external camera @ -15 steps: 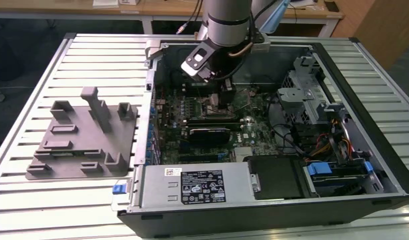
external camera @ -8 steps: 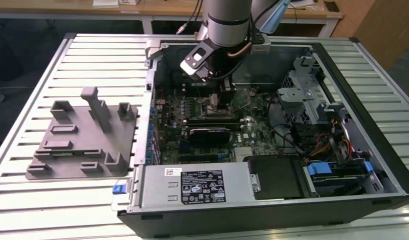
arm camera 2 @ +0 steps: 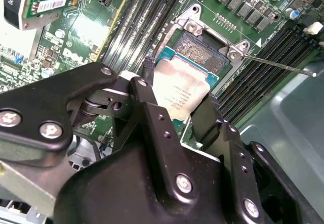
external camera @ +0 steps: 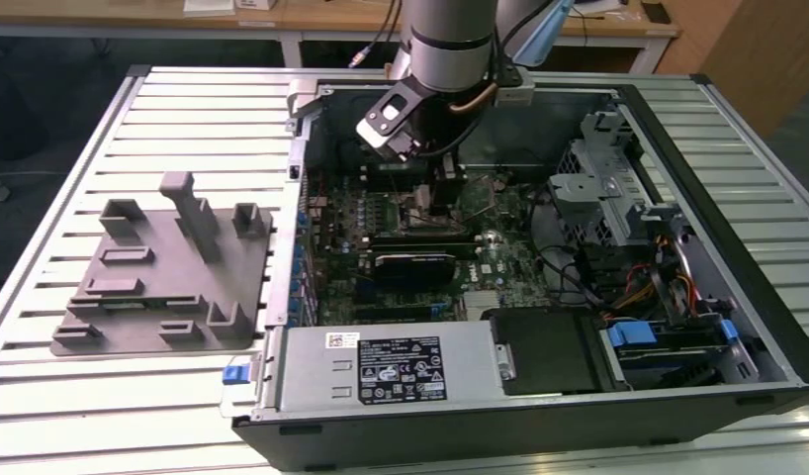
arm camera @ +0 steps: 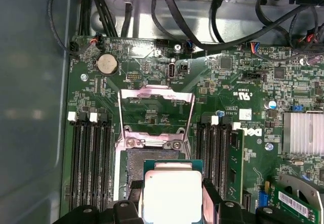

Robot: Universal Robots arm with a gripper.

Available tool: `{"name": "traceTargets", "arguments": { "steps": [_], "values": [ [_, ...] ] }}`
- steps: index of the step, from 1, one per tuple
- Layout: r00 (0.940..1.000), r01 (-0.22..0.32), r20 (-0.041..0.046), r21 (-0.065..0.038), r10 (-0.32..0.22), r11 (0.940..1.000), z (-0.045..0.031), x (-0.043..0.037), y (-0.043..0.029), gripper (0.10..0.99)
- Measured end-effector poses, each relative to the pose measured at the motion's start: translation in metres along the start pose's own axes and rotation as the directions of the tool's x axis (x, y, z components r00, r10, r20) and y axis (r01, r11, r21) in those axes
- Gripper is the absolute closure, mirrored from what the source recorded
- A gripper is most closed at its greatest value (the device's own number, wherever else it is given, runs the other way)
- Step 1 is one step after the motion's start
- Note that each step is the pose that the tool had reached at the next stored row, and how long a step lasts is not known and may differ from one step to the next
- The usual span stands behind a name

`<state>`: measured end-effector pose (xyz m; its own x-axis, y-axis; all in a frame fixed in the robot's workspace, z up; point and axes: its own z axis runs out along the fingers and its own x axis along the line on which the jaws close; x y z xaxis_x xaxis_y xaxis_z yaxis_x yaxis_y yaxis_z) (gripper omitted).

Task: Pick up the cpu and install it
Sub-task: 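Place the cpu into insertion slot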

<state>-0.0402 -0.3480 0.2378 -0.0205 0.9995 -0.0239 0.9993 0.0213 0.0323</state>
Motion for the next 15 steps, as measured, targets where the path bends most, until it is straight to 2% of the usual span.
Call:
{"name": "traceTargets", "arguments": {
  "steps": [11, 15],
  "values": [
    [1.0000, -0.009, 0.0003, 0.000, 0.009, 1.0000, 0.0073, 0.0061, 0.0001, 0.545],
    [1.0000, -0.009, 0.0006, 0.000, 0.009, 1.0000, 0.0126, 0.0070, -0.0001, 0.545]
  ]
}}
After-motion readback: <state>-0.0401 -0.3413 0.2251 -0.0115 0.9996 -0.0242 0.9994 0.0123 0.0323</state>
